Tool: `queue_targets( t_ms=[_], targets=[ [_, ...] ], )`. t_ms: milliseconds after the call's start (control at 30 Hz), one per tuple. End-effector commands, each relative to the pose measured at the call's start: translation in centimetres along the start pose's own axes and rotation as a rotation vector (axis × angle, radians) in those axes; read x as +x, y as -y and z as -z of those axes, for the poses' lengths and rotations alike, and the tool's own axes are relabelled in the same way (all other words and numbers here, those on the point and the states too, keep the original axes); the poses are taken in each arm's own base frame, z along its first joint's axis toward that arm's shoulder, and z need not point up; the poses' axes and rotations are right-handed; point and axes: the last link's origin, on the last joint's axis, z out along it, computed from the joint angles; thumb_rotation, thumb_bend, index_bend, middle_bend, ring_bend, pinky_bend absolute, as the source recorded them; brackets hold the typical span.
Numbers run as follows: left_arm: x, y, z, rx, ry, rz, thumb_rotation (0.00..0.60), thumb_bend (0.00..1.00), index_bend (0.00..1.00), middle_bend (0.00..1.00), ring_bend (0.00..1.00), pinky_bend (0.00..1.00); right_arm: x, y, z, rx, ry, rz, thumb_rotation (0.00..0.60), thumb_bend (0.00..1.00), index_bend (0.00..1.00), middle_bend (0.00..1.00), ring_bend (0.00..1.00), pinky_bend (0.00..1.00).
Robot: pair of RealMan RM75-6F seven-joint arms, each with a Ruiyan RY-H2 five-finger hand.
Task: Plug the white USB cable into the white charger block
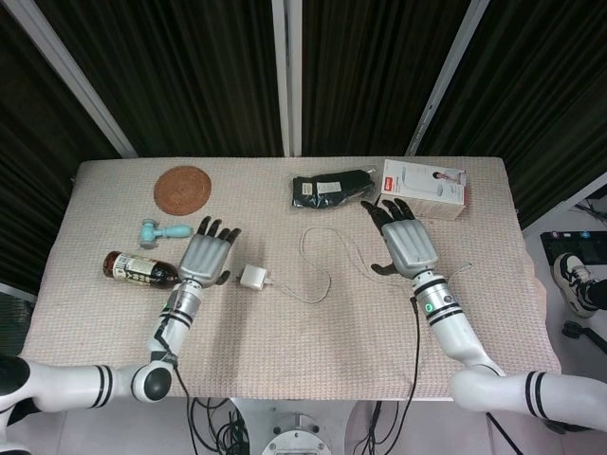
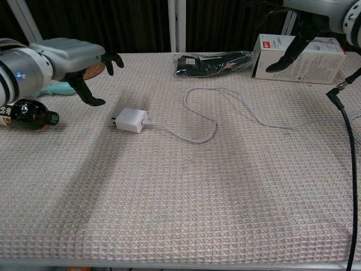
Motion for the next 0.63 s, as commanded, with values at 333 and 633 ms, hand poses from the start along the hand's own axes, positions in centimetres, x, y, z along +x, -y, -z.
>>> queue_targets(
  t_ms=[333, 633],
  targets=[
    [1.0, 17.2, 13.6, 0.240, -0.240, 0.060, 0.600, 0.23, 0.17, 0.21, 0.05, 0.01, 3.4, -11.3, 13.1, -0.107, -0.130, -0.044, 0.600, 0.15, 0.02, 0.13, 0.00, 0.00],
    [-0.6, 19.4, 22.6, 0.321, -0.263, 0.145, 0.600, 0.23, 0.18, 0.21, 0.05, 0.00, 3.6, -14.5, 20.0, -0.173, -0.202, -0.103, 0.600, 0.16, 0.02, 0.13, 0.00, 0.00]
  ],
)
